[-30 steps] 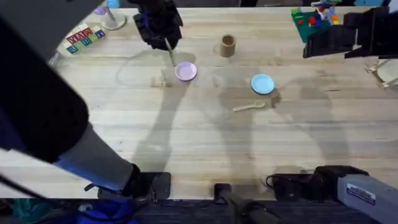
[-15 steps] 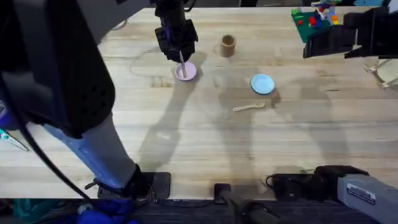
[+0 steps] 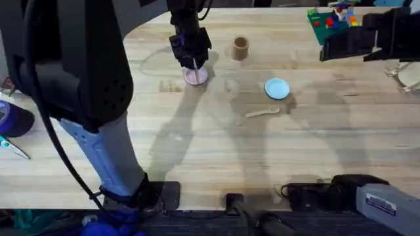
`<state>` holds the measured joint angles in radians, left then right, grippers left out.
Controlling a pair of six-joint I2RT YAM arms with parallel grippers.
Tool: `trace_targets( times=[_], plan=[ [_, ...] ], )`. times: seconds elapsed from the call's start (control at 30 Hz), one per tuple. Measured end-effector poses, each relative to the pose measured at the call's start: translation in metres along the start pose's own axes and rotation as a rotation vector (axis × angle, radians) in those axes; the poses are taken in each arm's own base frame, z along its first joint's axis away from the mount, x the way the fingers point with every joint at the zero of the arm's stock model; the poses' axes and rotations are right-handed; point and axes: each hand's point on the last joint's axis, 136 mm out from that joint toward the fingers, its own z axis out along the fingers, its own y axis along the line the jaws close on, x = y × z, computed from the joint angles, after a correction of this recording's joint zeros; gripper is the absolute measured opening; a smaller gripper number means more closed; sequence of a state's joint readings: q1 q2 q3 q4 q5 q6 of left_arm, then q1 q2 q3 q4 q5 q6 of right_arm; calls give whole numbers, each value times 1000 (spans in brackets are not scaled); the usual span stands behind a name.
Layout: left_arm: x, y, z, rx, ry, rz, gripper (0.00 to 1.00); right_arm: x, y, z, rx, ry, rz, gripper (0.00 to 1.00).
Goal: Pick up a utensil and set it on the pink plate, then put the other utensil in the container.
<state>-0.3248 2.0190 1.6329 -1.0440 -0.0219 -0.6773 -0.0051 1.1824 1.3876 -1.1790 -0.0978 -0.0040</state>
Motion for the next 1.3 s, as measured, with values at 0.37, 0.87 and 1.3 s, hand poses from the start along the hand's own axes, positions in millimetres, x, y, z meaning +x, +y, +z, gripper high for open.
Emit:
trace_targets(
  times=[0.37,0.87,1.3],
  plan=[
    [-3,-2,0,9,-11,0,41,0,0,0,0,0,0,995],
    [2,0,6,-3,16,0,41,0,0,0,0,0,0,996],
    [4,-1,11,-2,33,1,56,0,0,0,0,0,0,996]
  ],
)
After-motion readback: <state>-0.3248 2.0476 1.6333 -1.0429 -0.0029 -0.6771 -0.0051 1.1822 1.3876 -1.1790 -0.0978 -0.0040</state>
